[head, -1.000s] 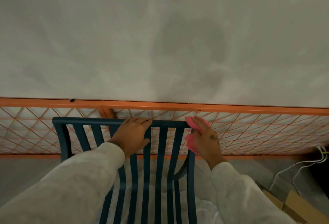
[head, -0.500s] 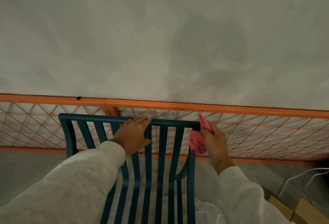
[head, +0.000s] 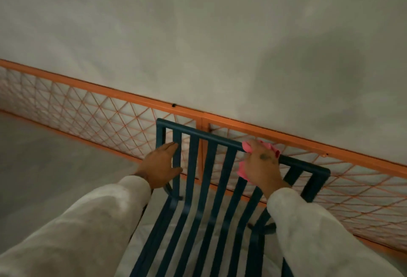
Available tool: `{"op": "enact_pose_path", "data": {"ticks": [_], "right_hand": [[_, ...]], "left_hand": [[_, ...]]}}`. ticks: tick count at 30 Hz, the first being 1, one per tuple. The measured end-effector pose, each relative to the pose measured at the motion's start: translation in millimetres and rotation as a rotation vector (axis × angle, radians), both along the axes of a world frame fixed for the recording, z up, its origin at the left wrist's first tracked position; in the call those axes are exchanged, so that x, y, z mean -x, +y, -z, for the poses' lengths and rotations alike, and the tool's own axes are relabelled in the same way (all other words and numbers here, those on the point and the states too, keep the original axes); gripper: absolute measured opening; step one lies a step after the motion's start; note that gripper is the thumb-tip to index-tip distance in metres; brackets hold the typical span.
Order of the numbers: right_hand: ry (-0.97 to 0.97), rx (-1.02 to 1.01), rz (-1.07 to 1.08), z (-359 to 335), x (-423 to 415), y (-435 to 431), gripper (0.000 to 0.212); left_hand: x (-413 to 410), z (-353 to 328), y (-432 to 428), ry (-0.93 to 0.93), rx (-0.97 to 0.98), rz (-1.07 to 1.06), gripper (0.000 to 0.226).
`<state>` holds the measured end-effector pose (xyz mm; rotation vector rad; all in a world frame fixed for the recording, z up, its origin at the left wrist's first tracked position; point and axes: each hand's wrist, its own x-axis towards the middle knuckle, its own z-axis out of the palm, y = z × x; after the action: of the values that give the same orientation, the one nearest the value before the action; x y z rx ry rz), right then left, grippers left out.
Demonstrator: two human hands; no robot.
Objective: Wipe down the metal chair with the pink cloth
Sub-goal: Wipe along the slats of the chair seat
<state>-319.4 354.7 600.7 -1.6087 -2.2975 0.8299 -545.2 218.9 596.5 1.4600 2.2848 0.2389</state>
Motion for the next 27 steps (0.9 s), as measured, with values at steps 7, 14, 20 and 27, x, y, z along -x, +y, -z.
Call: {"op": "enact_pose_path", "data": {"ticks": [7,14,20,27], "right_hand": [[-0.028,-0.055,-0.103,-1.9,106.9,-22.5,0.043],[-0.048,-0.121,-0.222,10.3,204.2,-42.0,0.042],[-0.120,-0.325,-0.356,17.6,252.2,-62.6,0.042],[-0.393,-0.360,-0.608,54.8,260.9,-76.5,0.047]], "left_hand": [[56.2,53.7,-119.0,-0.186,0.062,-0.294,0.069],[103.1,111.4,-221.4,-0.408,0.148,-0.377,0.069],[122.5,132.2,-246.4,-0.496,0.093,-0.372,0.064],[124.0,152.0,-264.4,-0.582,0.081,-0.383,0.062]]}}
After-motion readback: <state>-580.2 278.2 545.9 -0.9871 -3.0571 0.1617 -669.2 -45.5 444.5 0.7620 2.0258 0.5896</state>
